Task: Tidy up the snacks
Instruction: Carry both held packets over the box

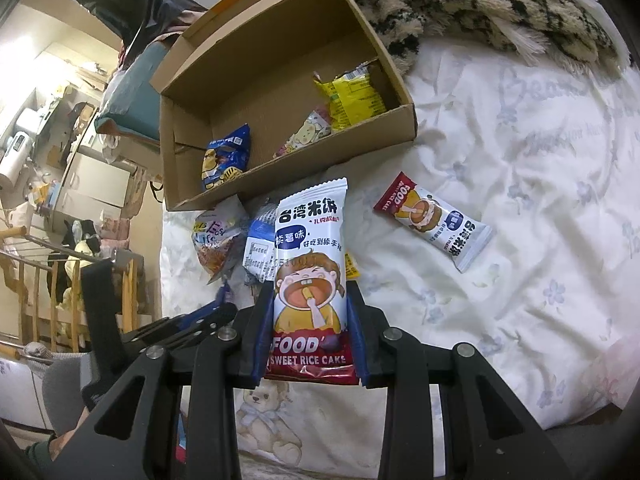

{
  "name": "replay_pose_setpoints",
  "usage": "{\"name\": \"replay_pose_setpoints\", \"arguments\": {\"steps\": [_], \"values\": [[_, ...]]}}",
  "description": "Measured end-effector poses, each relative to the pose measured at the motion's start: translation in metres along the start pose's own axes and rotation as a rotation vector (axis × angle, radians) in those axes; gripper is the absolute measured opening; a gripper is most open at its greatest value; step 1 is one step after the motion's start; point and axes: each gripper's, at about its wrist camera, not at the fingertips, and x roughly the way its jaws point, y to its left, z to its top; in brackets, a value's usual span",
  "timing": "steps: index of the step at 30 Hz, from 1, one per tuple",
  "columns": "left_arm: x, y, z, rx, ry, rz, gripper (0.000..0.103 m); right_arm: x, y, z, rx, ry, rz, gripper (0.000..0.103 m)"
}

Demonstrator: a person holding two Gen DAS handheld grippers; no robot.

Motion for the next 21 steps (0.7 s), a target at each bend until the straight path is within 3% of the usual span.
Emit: {"name": "replay_pose_setpoints", "arguments": {"steps": [6, 12, 21], "values": [[-0.039, 0.013, 0.002, -0.047, -0.102, 0.032, 0.013, -0.002, 0.006, 0.0, -0.016, -0.016, 0.008, 0.035], [-0.073, 0.019, 0.028, -0.058, -0.2, 0.039, 0.013, -0.013, 0.027, 0.007, -0.109, -0.093, -0.008, 0.035], [-0.095, 0.0, 0.073, 0.027, -0.291, 0.058, 0.014, -0.021, 0.044, 0.046, -0.186, -0.197, 0.002, 0.035]]}}
